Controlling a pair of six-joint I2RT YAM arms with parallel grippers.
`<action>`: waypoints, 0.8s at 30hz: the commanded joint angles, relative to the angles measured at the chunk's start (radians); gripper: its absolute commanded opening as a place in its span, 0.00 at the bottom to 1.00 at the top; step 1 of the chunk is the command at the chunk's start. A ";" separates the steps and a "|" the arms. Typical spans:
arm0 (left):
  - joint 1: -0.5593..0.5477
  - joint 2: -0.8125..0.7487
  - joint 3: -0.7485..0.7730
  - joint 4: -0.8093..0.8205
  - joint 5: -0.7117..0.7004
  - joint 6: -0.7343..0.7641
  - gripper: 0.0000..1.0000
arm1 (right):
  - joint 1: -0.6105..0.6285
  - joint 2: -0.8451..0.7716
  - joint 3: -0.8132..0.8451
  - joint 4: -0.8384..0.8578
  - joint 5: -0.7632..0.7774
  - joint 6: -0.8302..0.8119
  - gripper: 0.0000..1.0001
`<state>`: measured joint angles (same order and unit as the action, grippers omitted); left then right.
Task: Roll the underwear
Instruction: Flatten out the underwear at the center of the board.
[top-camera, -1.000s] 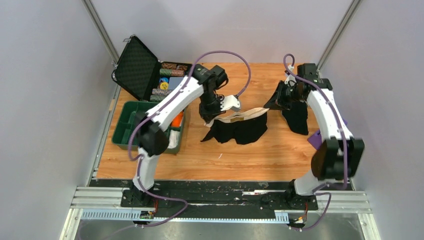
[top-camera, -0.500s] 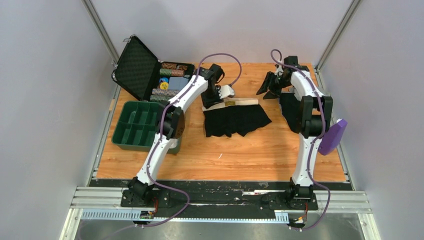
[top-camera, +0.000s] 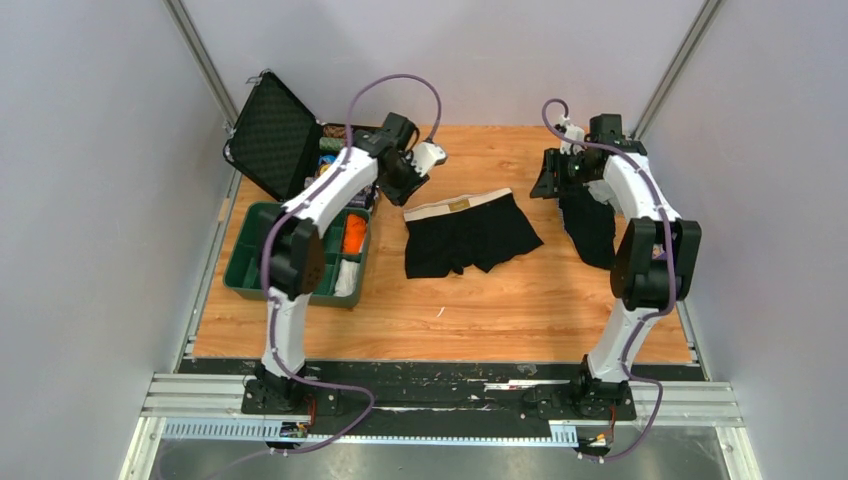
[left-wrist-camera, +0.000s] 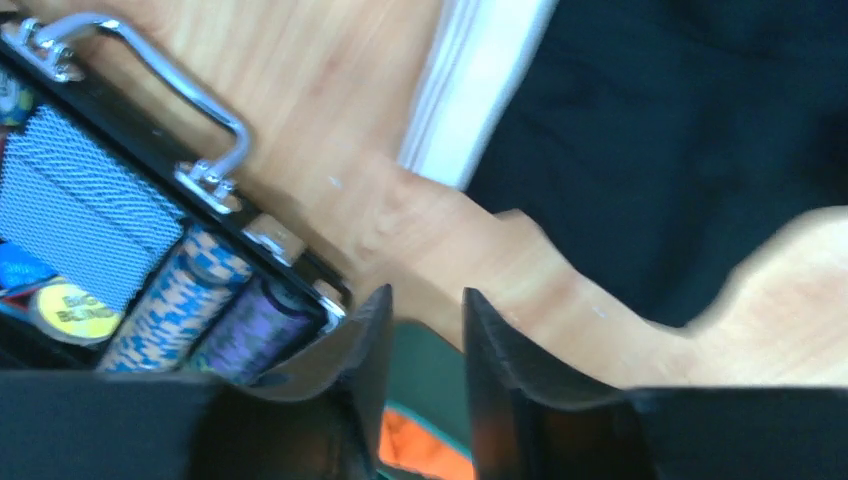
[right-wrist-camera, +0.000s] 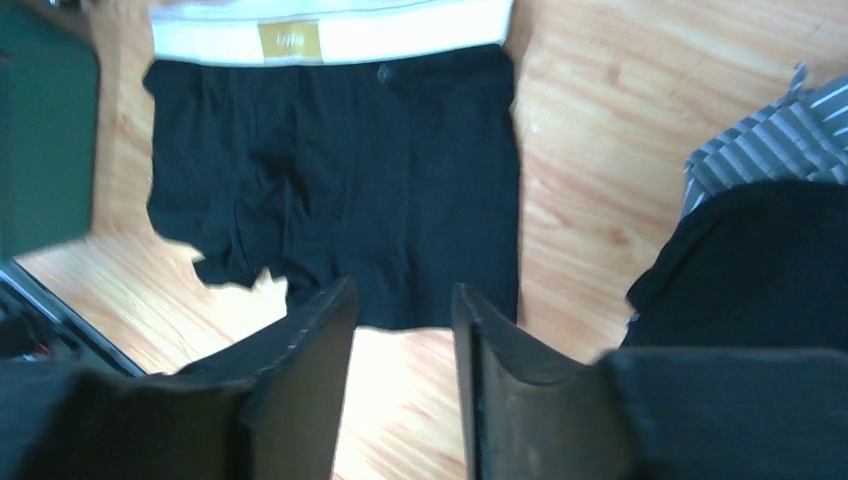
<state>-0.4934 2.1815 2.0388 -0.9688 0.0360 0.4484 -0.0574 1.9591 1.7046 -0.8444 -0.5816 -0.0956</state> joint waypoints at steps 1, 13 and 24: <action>0.005 -0.266 -0.244 0.063 0.383 -0.102 0.28 | 0.029 -0.097 -0.173 0.047 -0.025 -0.286 0.37; -0.003 -0.180 -0.518 0.125 0.540 -0.218 0.03 | 0.125 -0.018 -0.212 0.108 0.100 -0.210 0.27; -0.050 -0.131 -0.600 0.160 0.386 -0.264 0.04 | 0.125 0.005 -0.353 0.185 0.336 -0.234 0.17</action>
<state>-0.5270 2.0727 1.4826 -0.8455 0.4862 0.2195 0.0708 1.9751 1.4036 -0.7136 -0.3443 -0.3008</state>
